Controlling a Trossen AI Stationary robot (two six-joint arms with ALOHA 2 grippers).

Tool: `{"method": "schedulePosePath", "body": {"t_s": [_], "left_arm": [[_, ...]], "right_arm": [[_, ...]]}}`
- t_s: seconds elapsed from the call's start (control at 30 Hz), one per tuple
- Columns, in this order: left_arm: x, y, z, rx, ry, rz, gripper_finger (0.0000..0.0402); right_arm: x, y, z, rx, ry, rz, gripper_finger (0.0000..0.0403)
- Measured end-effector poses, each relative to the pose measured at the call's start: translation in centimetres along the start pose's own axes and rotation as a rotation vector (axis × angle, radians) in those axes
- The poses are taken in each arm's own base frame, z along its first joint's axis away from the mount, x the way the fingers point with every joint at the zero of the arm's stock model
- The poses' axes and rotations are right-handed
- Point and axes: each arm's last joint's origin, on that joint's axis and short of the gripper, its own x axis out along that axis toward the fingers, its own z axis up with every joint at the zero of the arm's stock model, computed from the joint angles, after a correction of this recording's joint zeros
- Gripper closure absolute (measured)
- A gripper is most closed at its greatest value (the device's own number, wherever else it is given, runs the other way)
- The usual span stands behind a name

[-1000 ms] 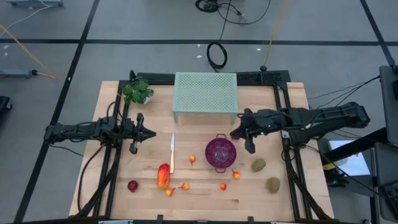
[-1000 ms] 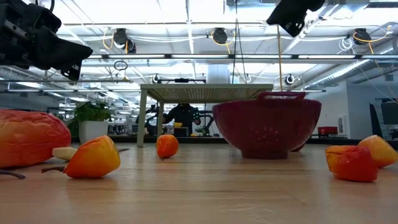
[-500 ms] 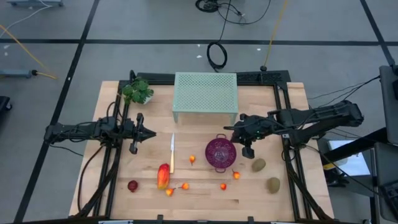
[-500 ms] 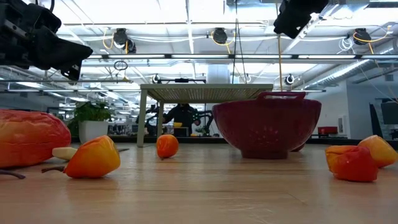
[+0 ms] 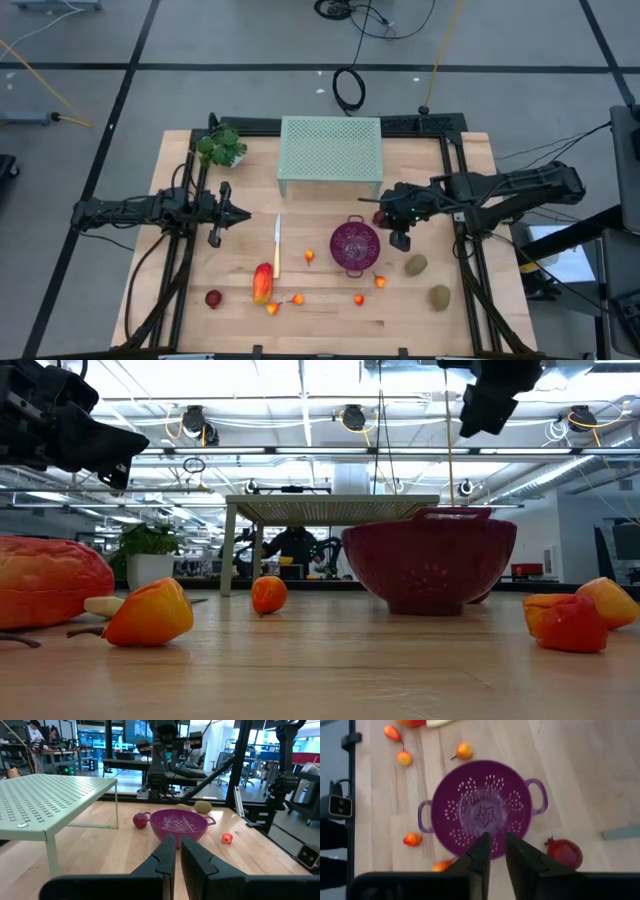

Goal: Pick & Place Fruit
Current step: Put the strainer bowl on the shelf

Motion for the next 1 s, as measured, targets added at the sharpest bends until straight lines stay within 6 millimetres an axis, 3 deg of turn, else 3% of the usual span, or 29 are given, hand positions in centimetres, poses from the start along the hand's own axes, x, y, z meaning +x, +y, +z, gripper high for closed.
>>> {"method": "schedulePosePath", "body": {"t_s": [0.5, 0.7, 1.0], "left_arm": [[0.0, 0.0, 0.0, 0.000, -0.001, 0.000, 0.0376], [0.0, 0.0, 0.0, 0.000, -0.001, -0.001, 0.0376], [0.0, 0.0, 0.0, -0.025, 0.000, -0.002, 0.0376]], "right_arm": [[0.9, 0.1, -0.2, 0.216, 0.097, 0.063, 0.0215], [2.3, 0.1, -0.2, 0.242, 0.144, 0.040, 0.0217], [2.1, 0.0, -0.2, 0.274, 0.141, 0.039, 0.0233]]}}
